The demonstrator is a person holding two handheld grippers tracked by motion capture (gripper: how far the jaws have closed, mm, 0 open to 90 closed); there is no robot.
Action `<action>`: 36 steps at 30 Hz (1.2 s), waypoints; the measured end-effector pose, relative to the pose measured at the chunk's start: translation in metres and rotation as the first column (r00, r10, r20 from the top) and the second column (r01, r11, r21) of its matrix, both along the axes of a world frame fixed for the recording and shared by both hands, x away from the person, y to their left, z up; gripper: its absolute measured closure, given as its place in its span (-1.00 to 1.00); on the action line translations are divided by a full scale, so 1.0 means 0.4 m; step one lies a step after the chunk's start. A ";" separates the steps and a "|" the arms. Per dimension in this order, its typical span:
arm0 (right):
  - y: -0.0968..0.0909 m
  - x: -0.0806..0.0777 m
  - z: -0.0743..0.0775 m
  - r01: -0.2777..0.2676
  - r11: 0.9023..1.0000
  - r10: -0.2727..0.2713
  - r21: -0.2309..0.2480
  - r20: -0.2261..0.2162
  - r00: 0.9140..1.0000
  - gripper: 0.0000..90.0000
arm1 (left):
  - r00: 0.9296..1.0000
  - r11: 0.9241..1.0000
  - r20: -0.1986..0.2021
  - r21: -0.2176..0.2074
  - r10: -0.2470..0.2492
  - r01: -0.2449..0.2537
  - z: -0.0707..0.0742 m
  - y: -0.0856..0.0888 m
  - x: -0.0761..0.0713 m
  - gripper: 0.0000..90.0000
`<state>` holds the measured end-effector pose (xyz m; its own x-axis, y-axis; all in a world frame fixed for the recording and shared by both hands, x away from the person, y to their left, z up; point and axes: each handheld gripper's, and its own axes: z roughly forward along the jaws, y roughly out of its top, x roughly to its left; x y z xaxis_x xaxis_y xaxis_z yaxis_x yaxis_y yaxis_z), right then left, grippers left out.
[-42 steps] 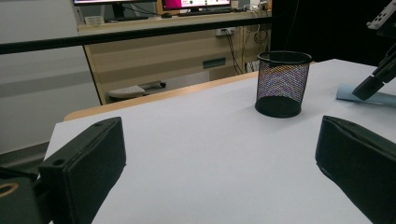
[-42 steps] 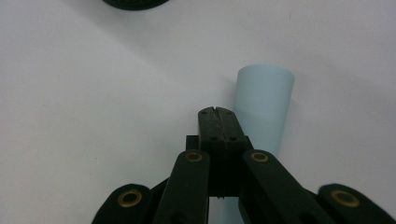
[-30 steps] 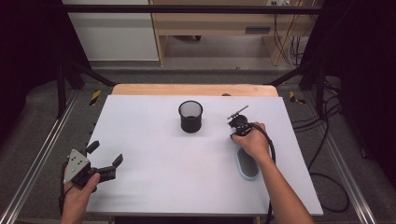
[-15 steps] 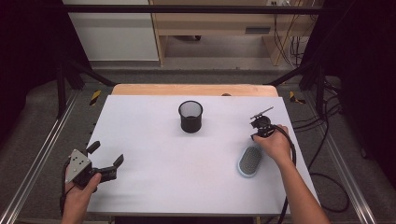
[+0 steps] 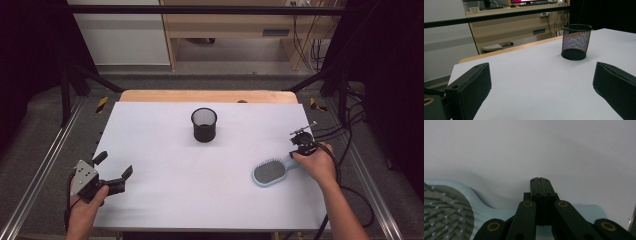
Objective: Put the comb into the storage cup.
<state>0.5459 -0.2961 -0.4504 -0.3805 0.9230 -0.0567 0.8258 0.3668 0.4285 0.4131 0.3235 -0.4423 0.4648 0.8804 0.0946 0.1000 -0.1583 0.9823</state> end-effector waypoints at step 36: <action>-0.017 -0.268 0.042 -0.144 0.988 0.147 0.063 -0.038 0.988 1.00 | 1.000 1.000 -0.023 0.014 -0.011 0.011 -0.006 -0.005 0.003 -0.96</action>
<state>0.4386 -0.3031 -0.4337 -0.5120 0.8589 0.0159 0.7834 0.4592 0.4189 0.4143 0.3216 -0.4447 0.4763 0.8739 0.0966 0.1202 -0.1736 0.9775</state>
